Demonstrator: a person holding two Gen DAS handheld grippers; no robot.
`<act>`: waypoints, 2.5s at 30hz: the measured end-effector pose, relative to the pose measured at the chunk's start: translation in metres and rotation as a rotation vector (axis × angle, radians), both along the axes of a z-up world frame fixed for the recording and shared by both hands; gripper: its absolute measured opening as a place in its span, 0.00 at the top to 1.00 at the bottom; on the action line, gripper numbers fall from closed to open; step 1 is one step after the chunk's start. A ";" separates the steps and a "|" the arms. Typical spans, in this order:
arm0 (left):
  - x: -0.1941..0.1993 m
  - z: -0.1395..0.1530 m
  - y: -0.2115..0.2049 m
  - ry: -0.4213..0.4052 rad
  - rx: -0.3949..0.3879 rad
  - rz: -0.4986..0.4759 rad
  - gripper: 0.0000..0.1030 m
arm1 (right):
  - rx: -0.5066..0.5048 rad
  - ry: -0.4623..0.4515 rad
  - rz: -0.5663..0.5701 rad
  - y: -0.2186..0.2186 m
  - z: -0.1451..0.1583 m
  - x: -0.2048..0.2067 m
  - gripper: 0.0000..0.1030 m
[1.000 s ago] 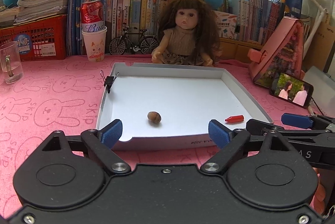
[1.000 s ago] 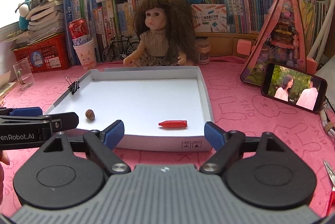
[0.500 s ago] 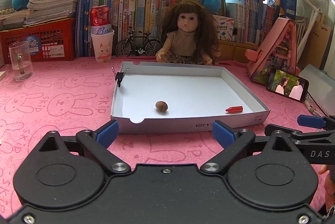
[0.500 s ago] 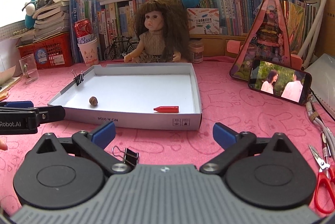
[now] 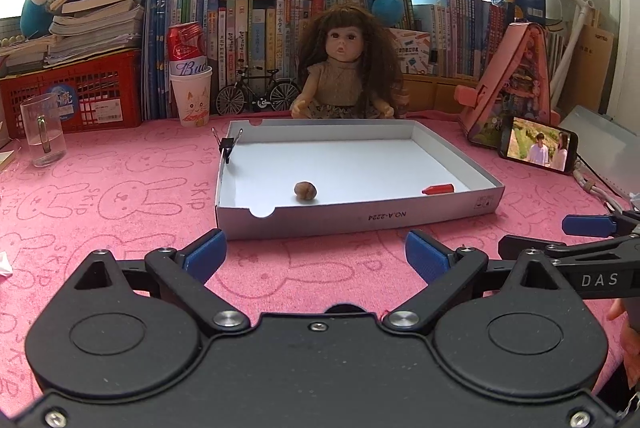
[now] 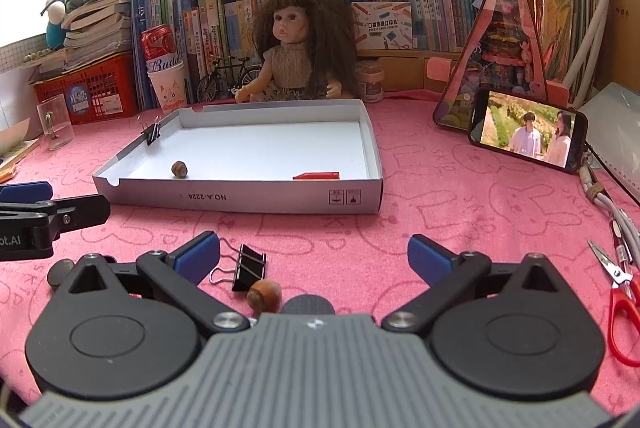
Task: Organize rigid objects
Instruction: 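Move both grippers back out of the tray toward the remaining objects, then grasp the black round puck with the left gripper while the right grasps the blue oval clip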
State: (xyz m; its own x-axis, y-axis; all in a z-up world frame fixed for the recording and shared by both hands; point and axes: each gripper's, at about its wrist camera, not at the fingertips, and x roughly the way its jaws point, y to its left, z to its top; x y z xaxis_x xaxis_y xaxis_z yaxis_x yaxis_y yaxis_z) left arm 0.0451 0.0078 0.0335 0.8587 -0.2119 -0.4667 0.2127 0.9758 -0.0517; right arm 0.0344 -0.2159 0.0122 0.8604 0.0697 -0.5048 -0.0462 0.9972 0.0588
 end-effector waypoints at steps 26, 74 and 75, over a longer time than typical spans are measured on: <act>-0.048 -0.023 0.019 0.019 -0.038 -0.060 0.26 | -0.004 -0.065 0.032 0.006 -0.019 -0.034 0.09; -0.061 -0.044 0.007 0.055 -0.011 -0.046 0.64 | -0.107 -0.108 -0.026 0.052 -0.036 -0.050 0.38; -0.062 -0.044 0.006 0.050 -0.006 -0.046 0.64 | -0.111 -0.110 -0.026 0.053 -0.036 -0.050 0.38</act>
State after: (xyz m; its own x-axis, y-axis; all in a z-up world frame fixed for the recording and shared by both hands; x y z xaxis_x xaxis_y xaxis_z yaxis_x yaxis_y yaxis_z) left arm -0.0167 0.0142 -0.0107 0.8233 -0.2537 -0.5077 0.2546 0.9646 -0.0691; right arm -0.0157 -0.1633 -0.0241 0.9118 -0.0038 -0.4106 -0.0208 0.9982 -0.0556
